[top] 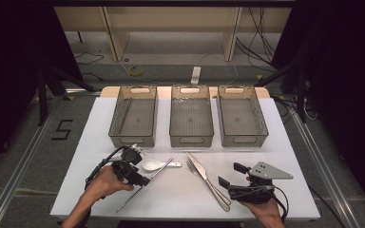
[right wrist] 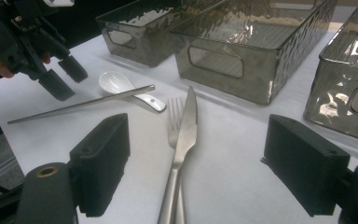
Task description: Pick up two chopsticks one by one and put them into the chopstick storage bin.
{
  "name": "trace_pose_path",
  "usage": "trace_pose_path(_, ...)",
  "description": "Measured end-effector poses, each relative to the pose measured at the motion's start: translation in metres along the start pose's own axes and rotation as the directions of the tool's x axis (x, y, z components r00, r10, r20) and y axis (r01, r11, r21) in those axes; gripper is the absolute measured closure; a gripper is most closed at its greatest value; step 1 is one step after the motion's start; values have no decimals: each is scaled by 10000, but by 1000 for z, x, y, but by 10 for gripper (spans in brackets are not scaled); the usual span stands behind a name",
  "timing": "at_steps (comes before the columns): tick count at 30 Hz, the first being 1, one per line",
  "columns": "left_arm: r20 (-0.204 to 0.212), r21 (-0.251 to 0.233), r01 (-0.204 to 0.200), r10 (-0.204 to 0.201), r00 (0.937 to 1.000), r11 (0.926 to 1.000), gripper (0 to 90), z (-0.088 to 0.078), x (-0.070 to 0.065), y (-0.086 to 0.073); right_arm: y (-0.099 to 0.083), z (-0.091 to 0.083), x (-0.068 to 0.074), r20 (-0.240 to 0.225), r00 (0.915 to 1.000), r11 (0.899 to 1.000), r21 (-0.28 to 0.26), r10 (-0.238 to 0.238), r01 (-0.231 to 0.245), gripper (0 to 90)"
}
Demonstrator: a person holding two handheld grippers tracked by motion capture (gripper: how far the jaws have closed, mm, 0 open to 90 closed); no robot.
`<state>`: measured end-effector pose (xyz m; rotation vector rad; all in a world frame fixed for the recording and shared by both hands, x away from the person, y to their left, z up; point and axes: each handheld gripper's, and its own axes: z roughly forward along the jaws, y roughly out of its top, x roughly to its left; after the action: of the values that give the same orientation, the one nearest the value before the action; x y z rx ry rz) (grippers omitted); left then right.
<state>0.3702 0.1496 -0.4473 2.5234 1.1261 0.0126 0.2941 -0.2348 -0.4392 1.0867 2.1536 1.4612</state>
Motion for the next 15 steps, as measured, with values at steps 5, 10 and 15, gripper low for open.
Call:
trace_pose_path(5, -38, 251, -280, 281, 9996, 9993, 449, 4, -5, -3, 0, 0, 1, -32, 10000, 10000, 46, -44, 45, 233)
trace_pose_path(10, 66, 286, -339, 338, 9994, 9990, 534, 8, -6, -5, 0, 1, 1, -63, 10000, 10000, 79, -51, 52, 234)
trace_pose_path(15, 47, 443, -562, 561, 9984, 9974, 604, 11, -7, -6, 0, 1, 2, -80, 9999, 9999, 109, -60, 61, 236)
